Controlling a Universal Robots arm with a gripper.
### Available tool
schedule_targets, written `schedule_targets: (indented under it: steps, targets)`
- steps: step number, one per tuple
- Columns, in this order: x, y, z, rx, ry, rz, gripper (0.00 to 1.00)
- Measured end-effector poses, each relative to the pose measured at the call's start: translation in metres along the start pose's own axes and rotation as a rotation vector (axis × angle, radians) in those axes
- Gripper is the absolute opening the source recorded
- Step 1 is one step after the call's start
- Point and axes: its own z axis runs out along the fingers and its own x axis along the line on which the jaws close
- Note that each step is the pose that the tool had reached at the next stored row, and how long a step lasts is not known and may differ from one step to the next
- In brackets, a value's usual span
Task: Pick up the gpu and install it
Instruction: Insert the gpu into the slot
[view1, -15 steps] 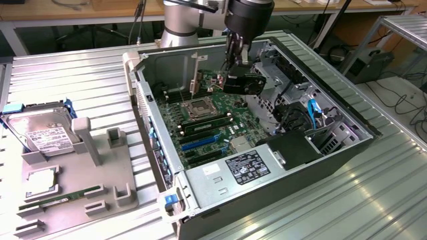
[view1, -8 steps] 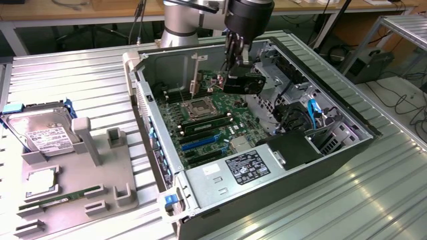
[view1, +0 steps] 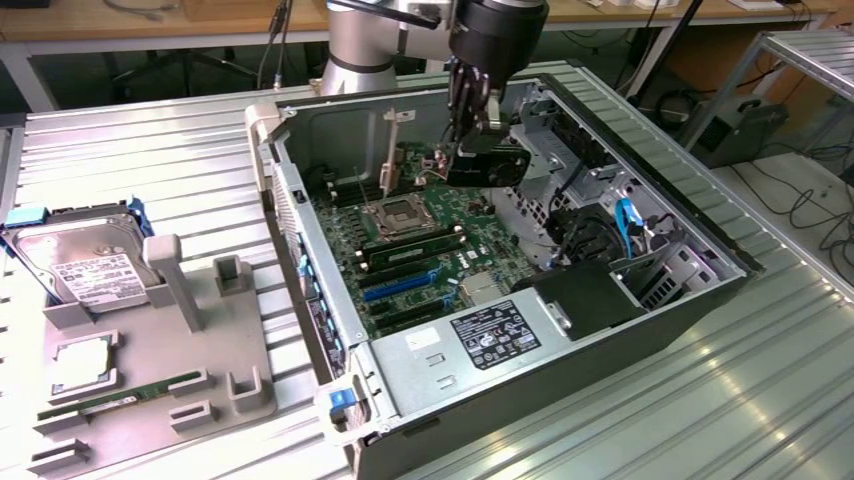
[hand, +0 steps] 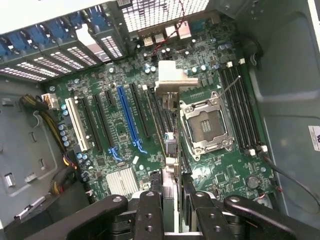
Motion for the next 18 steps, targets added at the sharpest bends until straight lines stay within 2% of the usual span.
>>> schedule_targets:
  steps: [18]
  targets:
    - [0.0000,0.0000,0.0002,-0.0015,0.0026,-0.140,0.27]
